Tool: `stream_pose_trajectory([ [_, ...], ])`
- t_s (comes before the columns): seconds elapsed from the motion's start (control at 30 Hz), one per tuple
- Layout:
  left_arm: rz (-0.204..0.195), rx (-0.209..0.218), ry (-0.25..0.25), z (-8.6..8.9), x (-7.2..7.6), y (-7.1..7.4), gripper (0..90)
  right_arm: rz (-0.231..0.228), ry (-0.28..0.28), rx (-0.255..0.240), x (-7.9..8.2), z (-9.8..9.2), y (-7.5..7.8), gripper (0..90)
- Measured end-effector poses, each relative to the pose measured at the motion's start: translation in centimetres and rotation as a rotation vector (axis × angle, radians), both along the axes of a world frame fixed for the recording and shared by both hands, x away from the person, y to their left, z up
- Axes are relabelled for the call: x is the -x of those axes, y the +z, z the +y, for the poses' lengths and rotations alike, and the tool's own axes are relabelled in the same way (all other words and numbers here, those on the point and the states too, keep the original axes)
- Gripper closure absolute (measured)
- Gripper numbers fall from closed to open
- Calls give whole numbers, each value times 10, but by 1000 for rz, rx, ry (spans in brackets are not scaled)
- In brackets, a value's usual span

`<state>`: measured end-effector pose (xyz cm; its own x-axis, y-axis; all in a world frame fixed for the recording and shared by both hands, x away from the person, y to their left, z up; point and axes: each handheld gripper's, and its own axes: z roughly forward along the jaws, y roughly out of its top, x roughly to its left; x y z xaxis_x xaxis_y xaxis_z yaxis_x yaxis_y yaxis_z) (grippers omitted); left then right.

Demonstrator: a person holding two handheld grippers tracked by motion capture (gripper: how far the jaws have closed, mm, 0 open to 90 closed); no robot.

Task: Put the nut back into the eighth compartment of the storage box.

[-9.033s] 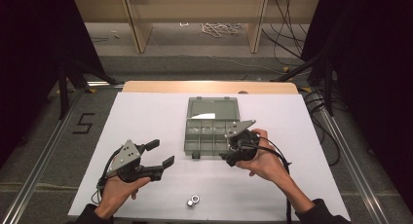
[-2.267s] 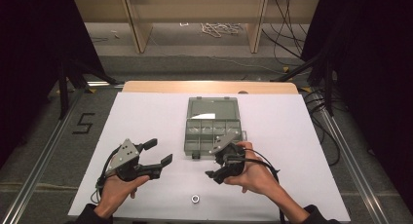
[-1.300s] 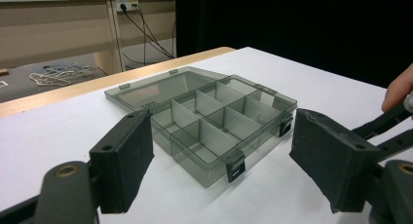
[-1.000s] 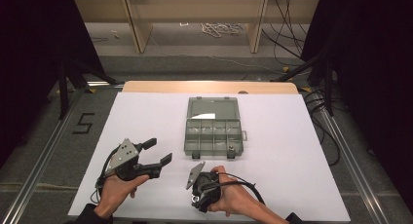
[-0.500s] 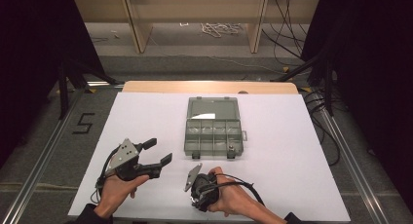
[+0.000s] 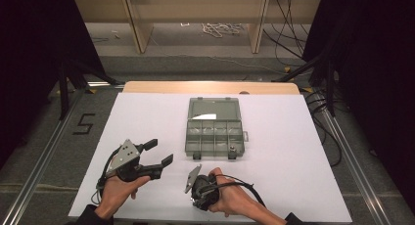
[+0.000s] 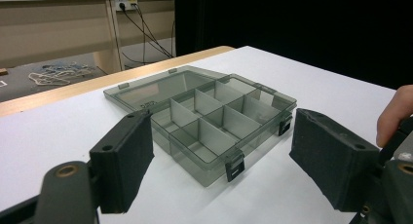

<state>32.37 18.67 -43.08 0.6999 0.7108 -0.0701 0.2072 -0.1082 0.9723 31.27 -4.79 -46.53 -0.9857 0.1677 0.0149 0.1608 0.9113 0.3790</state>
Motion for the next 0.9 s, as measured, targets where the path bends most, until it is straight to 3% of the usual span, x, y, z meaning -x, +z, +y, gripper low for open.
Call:
stream_pose_trajectory([
  [0.3, 0, -2, 0, 0, 0, 0, 228, -13, 34, 2, 0, 0, 0, 701],
  [0.53, -1, 0, 0, 0, 0, 0, 228, -1, 24, 4, 1, -1, 1, 702],
  [0.9, -1, 0, -1, 0, 0, 0, 229, -17, -1, -21, -9, -13, 13, 702],
])
